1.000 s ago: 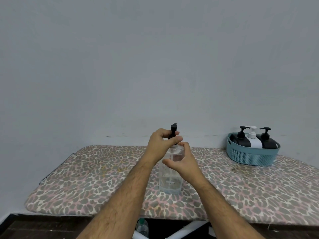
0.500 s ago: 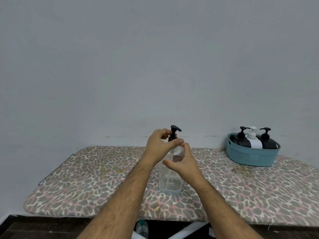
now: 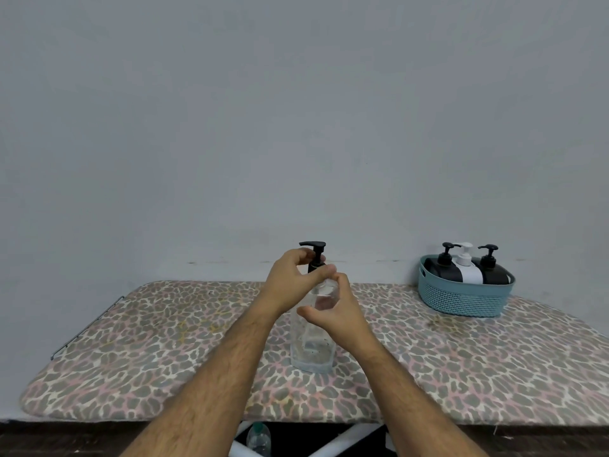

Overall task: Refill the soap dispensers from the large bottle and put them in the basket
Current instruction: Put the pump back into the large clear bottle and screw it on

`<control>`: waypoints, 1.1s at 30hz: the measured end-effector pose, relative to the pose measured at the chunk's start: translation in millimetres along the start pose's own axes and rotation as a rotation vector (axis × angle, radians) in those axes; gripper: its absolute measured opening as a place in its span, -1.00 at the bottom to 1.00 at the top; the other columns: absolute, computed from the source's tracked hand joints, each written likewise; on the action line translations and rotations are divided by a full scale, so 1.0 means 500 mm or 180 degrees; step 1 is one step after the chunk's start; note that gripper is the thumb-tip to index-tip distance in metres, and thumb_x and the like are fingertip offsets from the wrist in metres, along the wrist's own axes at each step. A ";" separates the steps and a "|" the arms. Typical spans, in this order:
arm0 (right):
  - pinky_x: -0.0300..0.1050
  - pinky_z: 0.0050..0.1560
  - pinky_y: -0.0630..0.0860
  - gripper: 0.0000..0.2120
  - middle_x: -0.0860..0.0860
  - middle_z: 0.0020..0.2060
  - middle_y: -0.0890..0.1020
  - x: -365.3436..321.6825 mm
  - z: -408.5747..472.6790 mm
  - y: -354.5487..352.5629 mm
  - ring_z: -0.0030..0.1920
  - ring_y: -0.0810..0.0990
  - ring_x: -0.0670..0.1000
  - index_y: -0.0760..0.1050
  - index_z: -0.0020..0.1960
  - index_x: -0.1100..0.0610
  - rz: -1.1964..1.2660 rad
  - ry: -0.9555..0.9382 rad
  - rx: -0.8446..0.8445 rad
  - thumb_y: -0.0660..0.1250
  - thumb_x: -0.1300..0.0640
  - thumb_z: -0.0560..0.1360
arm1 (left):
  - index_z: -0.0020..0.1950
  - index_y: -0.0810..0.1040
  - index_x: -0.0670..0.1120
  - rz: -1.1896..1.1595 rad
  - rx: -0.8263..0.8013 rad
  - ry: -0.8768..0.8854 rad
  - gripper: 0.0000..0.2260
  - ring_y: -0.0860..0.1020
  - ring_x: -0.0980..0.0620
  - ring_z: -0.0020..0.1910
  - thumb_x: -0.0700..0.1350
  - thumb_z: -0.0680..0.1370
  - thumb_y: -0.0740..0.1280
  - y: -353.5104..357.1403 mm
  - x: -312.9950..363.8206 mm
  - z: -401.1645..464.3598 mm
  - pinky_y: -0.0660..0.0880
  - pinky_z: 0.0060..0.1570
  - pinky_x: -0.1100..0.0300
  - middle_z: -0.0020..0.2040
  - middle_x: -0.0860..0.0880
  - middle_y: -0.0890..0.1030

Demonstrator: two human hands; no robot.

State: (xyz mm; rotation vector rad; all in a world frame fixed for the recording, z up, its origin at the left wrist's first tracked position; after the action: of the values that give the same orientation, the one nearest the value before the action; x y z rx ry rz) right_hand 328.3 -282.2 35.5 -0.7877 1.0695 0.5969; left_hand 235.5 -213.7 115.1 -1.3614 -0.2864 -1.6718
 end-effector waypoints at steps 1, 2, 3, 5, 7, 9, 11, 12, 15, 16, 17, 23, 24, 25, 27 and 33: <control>-0.05 0.03 0.64 -0.27 0.00 0.01 0.58 0.000 0.000 0.002 0.04 0.61 -0.10 0.24 0.29 -0.24 -0.0004 -0.0007 -0.0017 0.58 -0.09 0.27 | 0.07 0.60 0.06 0.0019 0.0147 -0.0016 -0.74 0.57 0.20 0.10 0.06 0.43 0.51 -0.003 0.001 0.000 0.41 0.11 0.27 0.05 0.14 0.65; -0.05 0.02 0.65 -0.26 0.01 0.00 0.58 0.000 0.000 0.004 0.04 0.62 -0.09 0.23 0.28 -0.26 -0.0014 -0.0006 -0.0039 0.57 -0.10 0.26 | 0.07 0.60 0.06 0.0000 0.0267 -0.0021 -0.70 0.58 0.18 0.06 0.06 0.39 0.54 -0.006 -0.001 0.001 0.45 0.08 0.25 0.01 0.12 0.66; -0.04 0.01 0.66 -0.27 0.03 -0.01 0.58 0.002 0.001 0.005 0.03 0.63 -0.08 0.23 0.27 -0.27 -0.0006 0.0000 -0.0050 0.57 -0.11 0.25 | 0.07 0.59 0.06 -0.0044 0.0340 -0.0026 -0.66 0.60 0.15 0.02 0.04 0.36 0.57 -0.008 -0.001 -0.001 0.49 0.06 0.21 -0.03 0.09 0.67; -0.04 -0.02 0.65 -0.29 0.04 -0.04 0.58 0.006 0.004 0.003 -0.01 0.63 -0.05 0.24 0.25 -0.26 0.0019 0.0019 -0.0044 0.58 -0.11 0.24 | 0.10 0.57 0.03 -0.0197 0.0381 -0.0068 -0.61 0.64 0.10 -0.03 -0.03 0.34 0.60 -0.014 -0.005 -0.003 0.54 0.07 0.11 -0.09 0.03 0.70; -0.10 -0.05 0.62 -0.29 0.04 -0.05 0.58 0.006 0.004 0.000 -0.03 0.63 -0.04 0.26 0.27 -0.21 0.0045 0.0026 -0.0046 0.58 -0.07 0.27 | 0.12 0.53 -0.03 -0.0432 0.0216 -0.0133 -0.64 0.68 0.06 -0.07 -0.12 0.40 0.56 -0.016 -0.009 -0.005 0.52 0.11 0.09 -0.09 -0.01 0.72; -0.13 -0.06 0.61 -0.29 0.05 -0.02 0.62 0.007 0.006 0.001 -0.03 0.66 -0.06 0.26 0.28 -0.19 0.0083 0.0040 -0.0066 0.59 -0.06 0.28 | 0.21 0.51 -0.05 -0.0527 -0.0146 -0.0171 -0.71 0.68 0.09 -0.02 -0.17 0.52 0.45 -0.007 -0.006 -0.011 0.47 0.12 0.20 -0.01 0.01 0.72; -0.14 -0.07 0.62 -0.30 0.04 -0.02 0.66 0.006 0.006 0.004 -0.06 0.68 -0.09 0.26 0.28 -0.18 0.0092 0.0034 -0.0090 0.59 -0.03 0.29 | 0.28 0.52 -0.05 -0.0470 -0.0425 -0.0194 -0.75 0.63 0.20 0.08 -0.21 0.61 0.30 0.004 -0.003 -0.015 0.43 0.05 0.37 0.11 0.05 0.69; -0.12 -0.06 0.62 -0.31 0.03 -0.03 0.68 0.005 0.006 0.005 -0.08 0.69 -0.10 0.26 0.28 -0.17 0.0091 0.0013 -0.0088 0.59 -0.02 0.30 | 0.28 0.53 -0.04 -0.0407 -0.0476 -0.0199 -0.74 0.60 0.26 0.12 -0.23 0.62 0.24 0.007 -0.003 -0.014 0.41 0.03 0.40 0.16 0.07 0.66; -0.08 -0.03 0.64 -0.30 0.01 -0.05 0.67 0.000 0.003 0.002 -0.08 0.68 -0.10 0.26 0.29 -0.15 0.0071 -0.0017 -0.0048 0.59 -0.01 0.30 | 0.20 0.55 0.04 -0.0241 -0.0283 -0.0135 -0.82 0.52 0.28 0.13 -0.10 0.61 0.28 0.011 0.000 -0.008 0.34 0.12 0.31 0.18 0.11 0.59; -0.11 -0.04 0.62 -0.30 0.00 -0.05 0.63 -0.004 0.001 0.000 -0.07 0.66 -0.10 0.26 0.30 -0.14 0.0041 -0.0026 -0.0043 0.59 0.00 0.31 | 0.20 0.54 0.06 -0.0108 -0.0092 -0.0090 -0.79 0.51 0.25 0.14 -0.01 0.57 0.36 0.006 -0.002 -0.004 0.36 0.13 0.26 0.15 0.12 0.58; -0.13 -0.05 0.60 -0.29 0.00 -0.05 0.59 -0.006 0.000 -0.001 -0.05 0.63 -0.10 0.25 0.31 -0.15 0.0025 -0.0036 -0.0036 0.58 0.00 0.32 | 0.19 0.52 0.07 -0.0053 0.0131 -0.0053 -0.70 0.52 0.22 0.13 0.04 0.50 0.45 -0.001 -0.001 -0.004 0.39 0.11 0.23 0.10 0.12 0.57; -0.01 0.02 0.64 -0.29 0.03 -0.02 0.58 0.004 0.005 -0.001 0.00 0.63 -0.05 0.25 0.29 -0.20 0.0051 0.0000 -0.0035 0.59 -0.05 0.28 | 0.20 0.45 0.05 -0.0423 0.0265 -0.0162 -0.56 0.66 0.11 0.00 -0.12 0.41 0.56 -0.020 -0.014 -0.011 0.46 0.14 0.12 -0.07 0.01 0.71; -0.03 0.01 0.63 -0.28 0.03 -0.01 0.59 0.004 0.006 -0.002 0.00 0.63 -0.06 0.26 0.30 -0.17 0.0048 -0.0003 -0.0032 0.59 -0.04 0.29 | 0.25 0.44 0.03 -0.0485 0.0087 -0.0172 -0.58 0.67 0.10 0.02 -0.13 0.46 0.51 -0.015 -0.014 -0.012 0.43 0.18 0.12 -0.04 0.02 0.72; -0.07 -0.02 0.62 -0.28 0.02 0.00 0.59 0.004 0.006 -0.002 0.01 0.63 -0.07 0.26 0.32 -0.16 0.0041 -0.0005 -0.0032 0.59 -0.04 0.31 | 0.30 0.44 0.02 -0.0550 -0.0103 -0.0192 -0.61 0.66 0.11 0.05 -0.15 0.52 0.45 -0.010 -0.014 -0.014 0.40 0.18 0.17 0.00 0.03 0.72; -0.13 -0.05 0.60 -0.29 0.01 0.02 0.61 0.005 0.006 0.000 0.01 0.64 -0.09 0.25 0.32 -0.15 0.0014 0.0011 -0.0040 0.59 -0.04 0.31 | 0.36 0.43 0.00 -0.0531 -0.0397 -0.0239 -0.65 0.64 0.16 0.10 -0.15 0.59 0.35 0.002 -0.009 -0.020 0.36 0.12 0.26 0.06 0.06 0.71; -0.10 -0.01 0.62 -0.30 0.01 -0.01 0.57 0.002 0.005 0.002 0.00 0.62 -0.09 0.21 0.26 -0.24 -0.0025 -0.0032 -0.0037 0.58 -0.04 0.31 | 0.12 0.56 0.08 0.0811 0.0371 -0.0361 -0.49 0.56 0.17 0.08 0.35 0.31 0.45 -0.017 -0.021 -0.011 0.49 0.19 0.02 0.06 0.16 0.62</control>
State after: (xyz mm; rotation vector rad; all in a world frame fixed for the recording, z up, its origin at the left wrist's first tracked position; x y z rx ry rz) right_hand 329.2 -279.3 34.8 -0.7978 1.0541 0.6003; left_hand 224.8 -207.8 107.2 -1.3469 -0.2596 -1.3506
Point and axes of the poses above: each hand's wrist, its own z-axis towards the middle knuckle, its own y-axis out of the palm, x = y × z, the point moved 10 cm from there along z, towards the middle knuckle
